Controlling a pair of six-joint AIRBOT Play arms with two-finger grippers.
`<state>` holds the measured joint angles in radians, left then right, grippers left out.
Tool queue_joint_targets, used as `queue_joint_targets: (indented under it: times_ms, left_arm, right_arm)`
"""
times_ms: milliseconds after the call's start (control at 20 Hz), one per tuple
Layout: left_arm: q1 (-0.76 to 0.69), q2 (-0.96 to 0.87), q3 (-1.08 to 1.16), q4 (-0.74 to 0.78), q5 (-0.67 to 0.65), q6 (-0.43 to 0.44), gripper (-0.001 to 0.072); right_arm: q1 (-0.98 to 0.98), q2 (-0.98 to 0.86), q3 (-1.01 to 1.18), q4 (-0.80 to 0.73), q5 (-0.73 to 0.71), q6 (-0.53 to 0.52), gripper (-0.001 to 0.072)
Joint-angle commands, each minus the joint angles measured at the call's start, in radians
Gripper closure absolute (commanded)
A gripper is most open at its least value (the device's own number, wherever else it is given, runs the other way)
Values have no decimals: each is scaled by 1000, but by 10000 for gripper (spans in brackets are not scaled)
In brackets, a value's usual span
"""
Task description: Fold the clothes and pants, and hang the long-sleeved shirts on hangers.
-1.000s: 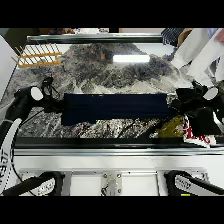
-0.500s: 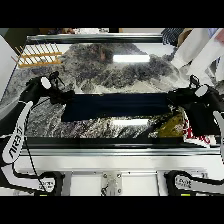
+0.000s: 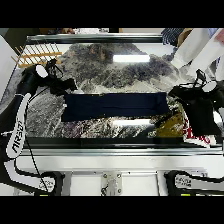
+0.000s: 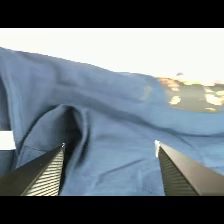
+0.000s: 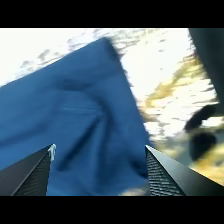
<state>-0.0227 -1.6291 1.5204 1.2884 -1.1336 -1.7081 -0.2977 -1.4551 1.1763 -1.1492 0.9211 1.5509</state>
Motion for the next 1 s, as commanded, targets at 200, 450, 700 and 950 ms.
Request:
queue_joint_targets:
  times_ms: [200, 450, 700, 950]
  left_arm:
    - [-116, 11, 42, -5, -39, 5, 697]
    - [-219, 11, 42, -5, -33, 6, 697]
    - [-273, 9, 42, -5, -22, 6, 698]
    - [-301, 9, 42, -7, 13, 6, 698]
  right_arm:
    - [-166, -215, 94, 234, 252, -345, 39]
    - [-145, -388, 187, 363, 311, -415, 39]
    - [-91, -432, 195, 370, 307, -415, 40]
    - [-53, -434, 195, 384, 254, -425, 340]
